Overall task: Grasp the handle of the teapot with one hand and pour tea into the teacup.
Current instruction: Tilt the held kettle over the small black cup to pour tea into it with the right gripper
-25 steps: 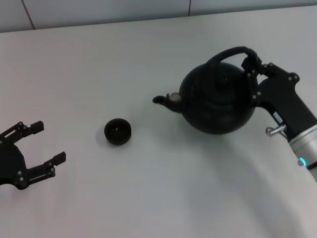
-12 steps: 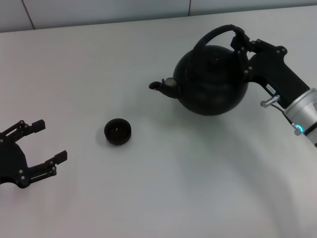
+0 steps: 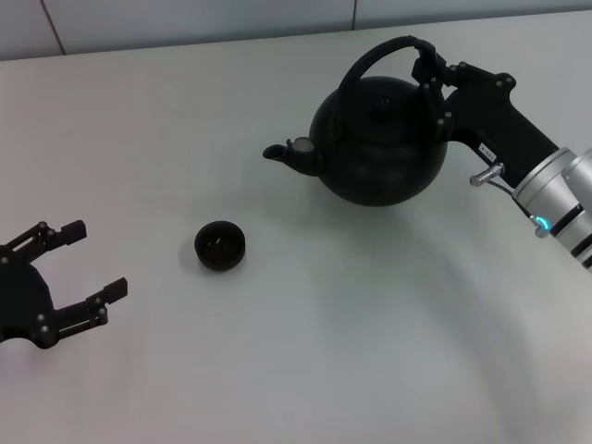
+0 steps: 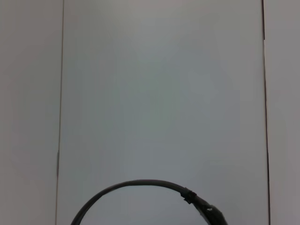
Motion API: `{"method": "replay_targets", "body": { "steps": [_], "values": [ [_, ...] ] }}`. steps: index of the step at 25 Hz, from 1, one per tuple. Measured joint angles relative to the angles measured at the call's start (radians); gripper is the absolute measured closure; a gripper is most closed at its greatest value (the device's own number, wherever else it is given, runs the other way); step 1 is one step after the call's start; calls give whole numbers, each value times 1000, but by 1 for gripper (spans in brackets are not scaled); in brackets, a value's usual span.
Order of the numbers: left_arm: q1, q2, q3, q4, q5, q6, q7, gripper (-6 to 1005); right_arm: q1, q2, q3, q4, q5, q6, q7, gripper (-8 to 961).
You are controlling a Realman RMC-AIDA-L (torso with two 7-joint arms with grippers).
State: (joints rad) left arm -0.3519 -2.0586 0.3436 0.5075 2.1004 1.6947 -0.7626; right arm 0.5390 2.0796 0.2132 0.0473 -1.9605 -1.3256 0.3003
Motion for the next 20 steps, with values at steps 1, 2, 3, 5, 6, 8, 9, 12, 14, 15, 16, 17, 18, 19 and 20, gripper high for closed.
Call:
{"method": "replay_targets", "body": {
  "steps": [1,2,3,5,6,8,9,12,14,15,16,17,18,19,20],
  "values": [
    [0,0,0,0,0,0,0,140,1,0,0,0,0,0,-1,864],
    [0,0,0,0,0,0,0,140,3,0,0,0,0,0,-1,864],
    [0,0,0,0,0,0,0,140,5,0,0,0,0,1,-2,864],
    [0,0,0,0,0,0,0,140,11,-1,-1,-1,0,2,-3,863],
    [0,0,0,0,-2,0,0,140,15,-1,-3,-1,0,4,-5,863],
    [0,0,0,0,-2,0,0,140,24,-1,-15,-1,0,10,-6,863],
    [-1,0,0,0,-3,0,0,140,31,-1,-23,-1,0,13,-5,863],
    [-1,0,0,0,-4,0,0,140,50,-1,-39,1,0,27,-5,864],
    [-1,0,0,0,-4,0,0,140,63,-1,-57,3,0,40,-5,864],
    [-1,0,0,0,-4,0,0,140,71,0,-68,5,0,47,-4,864],
    [-1,0,0,0,-4,0,0,140,79,1,-79,6,0,53,-2,864],
    [-1,0,0,0,-4,0,0,140,86,1,-88,7,0,59,-1,864],
    [-1,0,0,0,-4,0,0,140,92,2,-94,11,0,63,-1,863],
    [-1,0,0,0,-4,0,0,140,96,2,-100,15,0,66,-1,863],
    [-1,0,0,0,-4,0,0,140,101,3,-104,21,0,68,-2,863]
  ]
}}
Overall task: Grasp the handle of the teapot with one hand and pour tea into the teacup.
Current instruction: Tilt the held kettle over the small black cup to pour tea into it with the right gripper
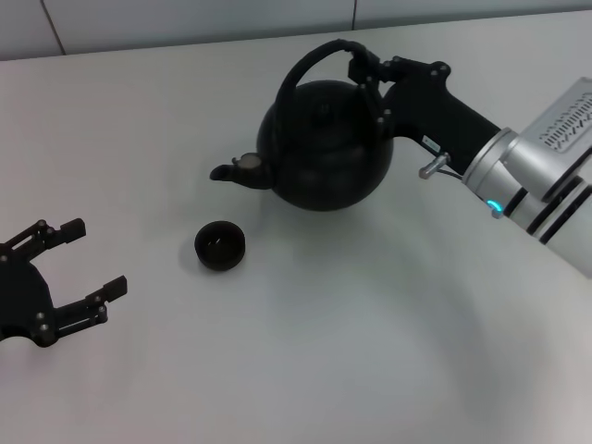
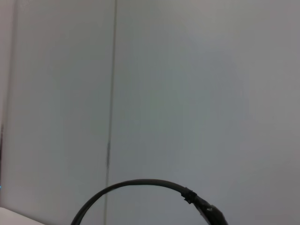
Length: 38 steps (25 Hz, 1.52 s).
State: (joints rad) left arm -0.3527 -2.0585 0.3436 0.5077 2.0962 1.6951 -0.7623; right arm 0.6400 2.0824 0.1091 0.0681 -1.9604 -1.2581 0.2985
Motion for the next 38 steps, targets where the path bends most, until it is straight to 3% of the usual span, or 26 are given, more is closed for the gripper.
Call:
{"method": "replay_targets", "body": {
  "steps": [19,38],
  "values": [
    [-5,2,0,0,-14,-5,0,140,22,0,-29,5,-2,11,-11,863],
    [-8,0,0,0,-28,-7,0,140,37,-1,-29,-1,-52,-1,-293,863]
  ]
}}
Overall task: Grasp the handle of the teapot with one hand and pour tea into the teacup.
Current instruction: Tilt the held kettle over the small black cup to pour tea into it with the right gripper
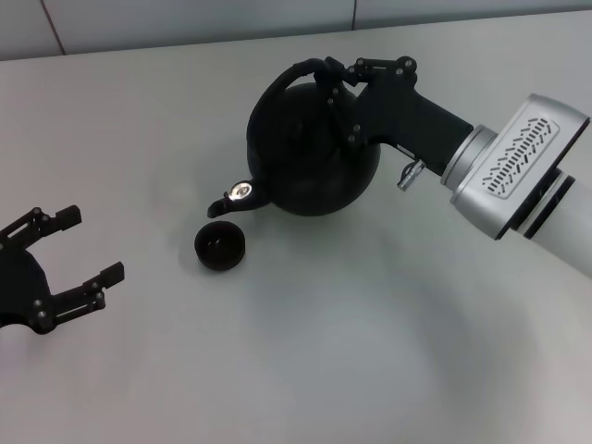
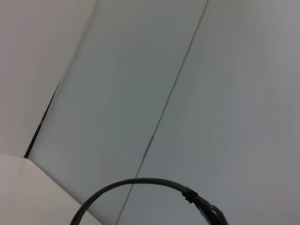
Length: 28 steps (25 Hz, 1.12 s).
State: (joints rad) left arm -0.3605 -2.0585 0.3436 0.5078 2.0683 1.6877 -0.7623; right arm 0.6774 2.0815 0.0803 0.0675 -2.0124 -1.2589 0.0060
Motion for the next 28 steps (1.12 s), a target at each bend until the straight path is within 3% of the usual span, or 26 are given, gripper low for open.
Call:
{"method": "replay_targets", "body": {
  "steps": [28],
  "values": [
    [-8,0,0,-2,-10,-9,0,140,22,-1,-13,-33,-52,-25,-140,865]
  ]
}}
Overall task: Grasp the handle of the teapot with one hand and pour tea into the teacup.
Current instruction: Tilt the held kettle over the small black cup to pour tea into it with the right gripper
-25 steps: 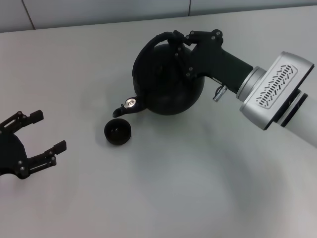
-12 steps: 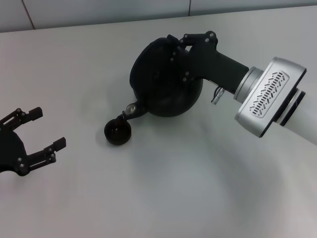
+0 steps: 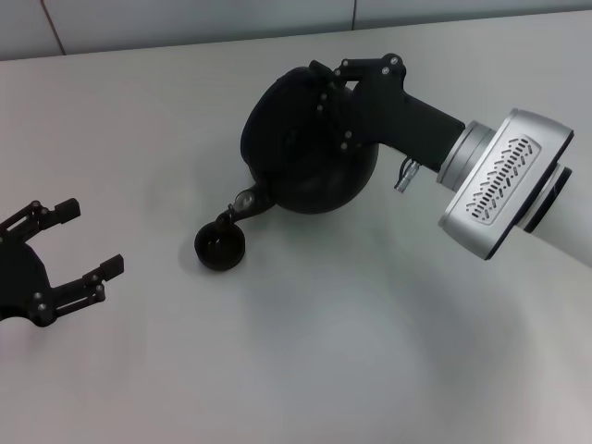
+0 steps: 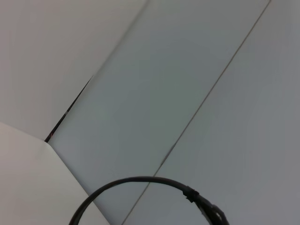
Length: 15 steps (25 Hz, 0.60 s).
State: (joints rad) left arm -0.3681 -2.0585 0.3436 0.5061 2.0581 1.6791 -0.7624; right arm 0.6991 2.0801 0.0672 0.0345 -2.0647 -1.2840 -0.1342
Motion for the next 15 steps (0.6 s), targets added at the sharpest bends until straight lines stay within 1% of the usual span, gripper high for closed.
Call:
{"method": "replay_targets", "body": {
  "steps": [15],
  "values": [
    [-12,0,0,-1,1,-5,0,140,6,0,-1,-1,-10,8,-54,866]
  ]
}}
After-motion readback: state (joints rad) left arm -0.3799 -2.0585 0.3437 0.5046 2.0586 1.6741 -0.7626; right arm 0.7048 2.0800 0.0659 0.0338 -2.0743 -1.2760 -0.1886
